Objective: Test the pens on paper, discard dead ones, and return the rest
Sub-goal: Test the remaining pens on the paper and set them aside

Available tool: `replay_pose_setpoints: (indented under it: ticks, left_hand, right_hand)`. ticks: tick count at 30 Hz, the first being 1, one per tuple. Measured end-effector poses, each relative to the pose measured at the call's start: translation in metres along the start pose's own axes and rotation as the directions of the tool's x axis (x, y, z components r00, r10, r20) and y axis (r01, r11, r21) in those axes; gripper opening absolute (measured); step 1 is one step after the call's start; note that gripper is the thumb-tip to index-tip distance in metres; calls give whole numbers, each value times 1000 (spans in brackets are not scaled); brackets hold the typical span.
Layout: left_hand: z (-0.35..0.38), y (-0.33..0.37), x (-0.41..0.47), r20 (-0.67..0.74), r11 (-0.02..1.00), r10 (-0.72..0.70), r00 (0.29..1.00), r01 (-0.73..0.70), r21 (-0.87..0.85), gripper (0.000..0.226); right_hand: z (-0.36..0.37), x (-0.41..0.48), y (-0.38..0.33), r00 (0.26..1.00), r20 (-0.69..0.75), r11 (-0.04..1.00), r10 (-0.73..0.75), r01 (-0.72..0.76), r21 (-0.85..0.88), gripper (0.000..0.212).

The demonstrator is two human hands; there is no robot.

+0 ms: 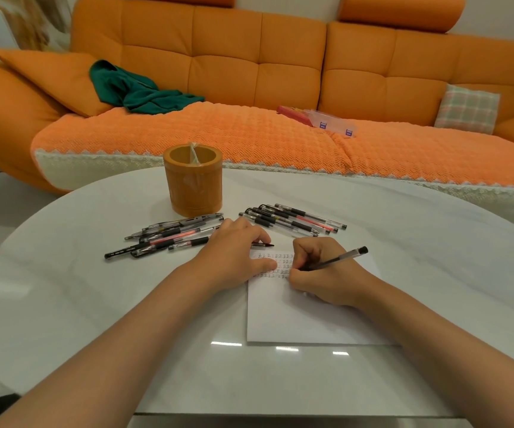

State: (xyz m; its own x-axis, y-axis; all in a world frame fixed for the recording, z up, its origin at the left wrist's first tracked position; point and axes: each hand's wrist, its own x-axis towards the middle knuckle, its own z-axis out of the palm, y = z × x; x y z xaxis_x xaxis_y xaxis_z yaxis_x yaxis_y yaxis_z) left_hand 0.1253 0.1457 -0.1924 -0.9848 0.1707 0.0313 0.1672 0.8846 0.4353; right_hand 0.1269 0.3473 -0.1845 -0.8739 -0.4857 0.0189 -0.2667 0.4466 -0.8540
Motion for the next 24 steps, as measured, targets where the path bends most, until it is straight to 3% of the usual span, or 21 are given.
replay_pose_setpoints:
  ticks: [4, 9, 13, 17, 21, 24]
  left_hand:
    - [0, 0, -1, -4, 1000, -1, 1000, 1, -5, 52]
    - [-2, 0, -1, 5, 1000, 5, 1000, -5, -2, 52]
    - [-3, 0, -2, 16, 1000, 16, 1000, -16, -1, 51]
    - [-9, -3, -3, 4, 998, 47, 999, -46, -46, 43]
    - [-12, -5, -4, -39, 996, 68, 997, -70, -47, 37]
    - [-12, -4, -5, -78, 997, 74, 994, -76, -22, 23]
  right_hand:
    - [-1, 1, 2, 1000, -11, 999, 13, -13, 48, 17]
    - [-7, 3, 3, 989, -136, 944, 65, -17, 329, 15]
    - [-11, 7, 0, 978, -196, 953, 68, -6, 303, 23]
    - [-21, 10, -7, 991, -127, 948, 38, 5, 318, 37]
    - [-28, 15, -19, 987, -79, 842, 142, -79, 535, 43]
    - [-31, 18, -21, 986, -50, 804, 157, -98, 586, 44]
